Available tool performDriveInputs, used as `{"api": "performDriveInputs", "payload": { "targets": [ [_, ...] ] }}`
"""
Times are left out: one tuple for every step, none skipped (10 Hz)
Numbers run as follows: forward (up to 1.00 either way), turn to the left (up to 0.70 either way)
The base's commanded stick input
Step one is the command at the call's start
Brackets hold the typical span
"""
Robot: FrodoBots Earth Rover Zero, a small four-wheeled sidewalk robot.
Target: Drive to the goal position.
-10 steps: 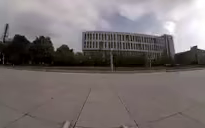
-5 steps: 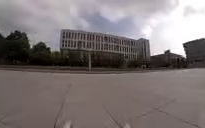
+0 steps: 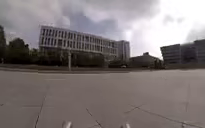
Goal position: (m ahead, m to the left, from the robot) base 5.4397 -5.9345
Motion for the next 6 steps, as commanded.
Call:
{"api": "performDriveInputs", "payload": {
  "targets": [
    [0.00,-0.62],
    [0.00,-0.62],
    [0.00,-0.62],
    [0.00,-0.62],
    [0.00,-0.62],
    [0.00,-0.62]
  ]
}}
